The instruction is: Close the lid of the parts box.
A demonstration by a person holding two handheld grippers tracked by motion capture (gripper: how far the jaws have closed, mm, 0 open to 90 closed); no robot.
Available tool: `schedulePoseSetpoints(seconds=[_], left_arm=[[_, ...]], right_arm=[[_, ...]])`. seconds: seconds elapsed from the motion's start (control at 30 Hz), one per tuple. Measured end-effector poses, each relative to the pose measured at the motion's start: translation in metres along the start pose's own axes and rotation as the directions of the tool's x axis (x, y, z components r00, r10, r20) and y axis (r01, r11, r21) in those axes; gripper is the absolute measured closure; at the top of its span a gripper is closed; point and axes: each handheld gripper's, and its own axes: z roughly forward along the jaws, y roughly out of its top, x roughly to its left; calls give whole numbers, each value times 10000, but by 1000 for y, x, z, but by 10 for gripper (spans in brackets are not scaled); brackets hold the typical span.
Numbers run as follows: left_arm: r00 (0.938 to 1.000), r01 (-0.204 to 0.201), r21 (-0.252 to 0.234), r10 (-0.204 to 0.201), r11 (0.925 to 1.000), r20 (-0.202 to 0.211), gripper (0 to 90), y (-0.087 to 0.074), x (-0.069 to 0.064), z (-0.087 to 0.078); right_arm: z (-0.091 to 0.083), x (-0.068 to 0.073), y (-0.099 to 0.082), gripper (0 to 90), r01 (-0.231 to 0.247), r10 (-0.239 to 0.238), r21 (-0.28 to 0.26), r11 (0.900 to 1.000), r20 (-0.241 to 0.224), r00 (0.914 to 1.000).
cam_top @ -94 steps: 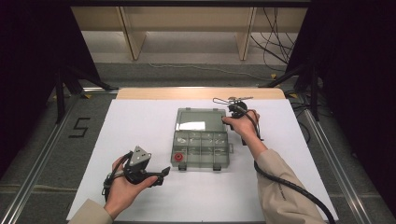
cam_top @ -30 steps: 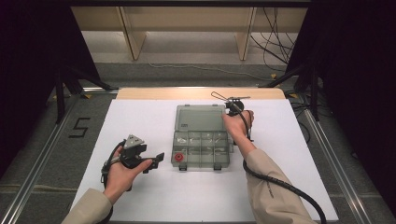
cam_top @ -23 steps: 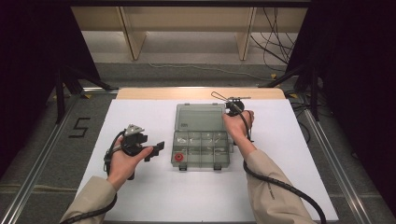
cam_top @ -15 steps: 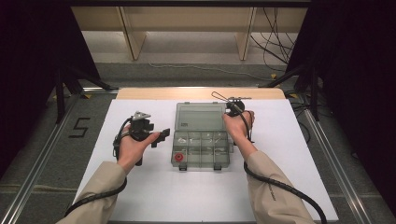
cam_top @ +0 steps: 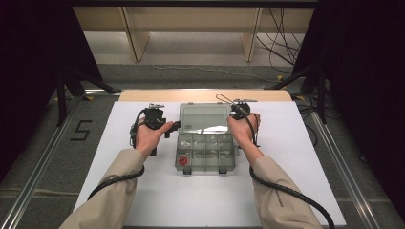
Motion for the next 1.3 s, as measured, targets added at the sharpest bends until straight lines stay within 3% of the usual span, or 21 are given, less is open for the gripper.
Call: schedulePoseSetpoints(seconds=[0.1, 0.17, 0.33, 0.53, 0.6, 0.63, 0.7, 0.87, 0.97, 1.03, 1.1, 1.17, 1.23, 1.3], left_arm=[[9994, 333, 88, -334, 9994, 75, 355, 2, 2, 7], [9988, 468, 131, -470, 9988, 130, 378, 3, 2, 12], [9991, 424, 190, -426, 9989, 82, 424, 7, -2, 18], [9997, 263, 722, -262, 9970, -22, 493, 8, -3, 24], [9993, 362, 830, -350, 9959, -157, 525, 8, -3, 26], [9990, 423, 844, -407, 9955, -203, 548, 8, -3, 27], [9987, 479, 874, -462, 9950, -212, 584, 8, -2, 28], [9978, 654, 911, -638, 9937, -203, 658, 6, -1, 32], [9966, 812, 936, -795, 9923, -220, 703, 6, -2, 33], [9966, 812, 931, -795, 9923, -219, 730, 6, -2, 33], [9958, 898, 893, -877, 9919, -271, 756, 5, -3, 34], [9957, 912, 945, -890, 9913, -272, 775, 5, -3, 34], [9955, 926, 959, -904, 9911, -267, 794, 6, -4, 34], [9946, 1015, 913, -990, 9906, -321, 812, 6, -6, 34]], right_arm=[[-1, 1, 0, 897, -142, 142, -29, 9999, -22, 9999], [-2, 1, 0, 897, 22, -22, -109, 9999, -6, 10000], [-3, 1, -1, 897, 30, -31, -237, 9997, -32, 10000], [-6, 2, -1, 898, -19, 18, -343, 9994, -36, 10000], [-6, 1, -1, 898, 110, -110, -464, 9989, -15, 9999], [-6, 4, 0, 898, -335, 330, -567, 9978, -92, 9994], [-8, 2, -1, 898, 80, -81, -528, 9986, -22, 10000], [-10, 5, -1, 898, -411, 407, -586, 9974, -86, 9991], [-10, 2, -2, 898, 153, -156, -676, 9976, -42, 9999], [-10, 5, -1, 898, -228, 225, -790, 9966, -48, 9997], [-12, 6, -1, 898, -214, 214, -697, 9973, -17, 9998], [-12, 3, -2, 898, 209, -213, -699, 9973, -44, 9998], [-13, 6, -1, 898, -88, 89, -762, 9971, 17, 10000], [-13, 6, -1, 899, -103, 102, -830, 9965, -17, 9999]])
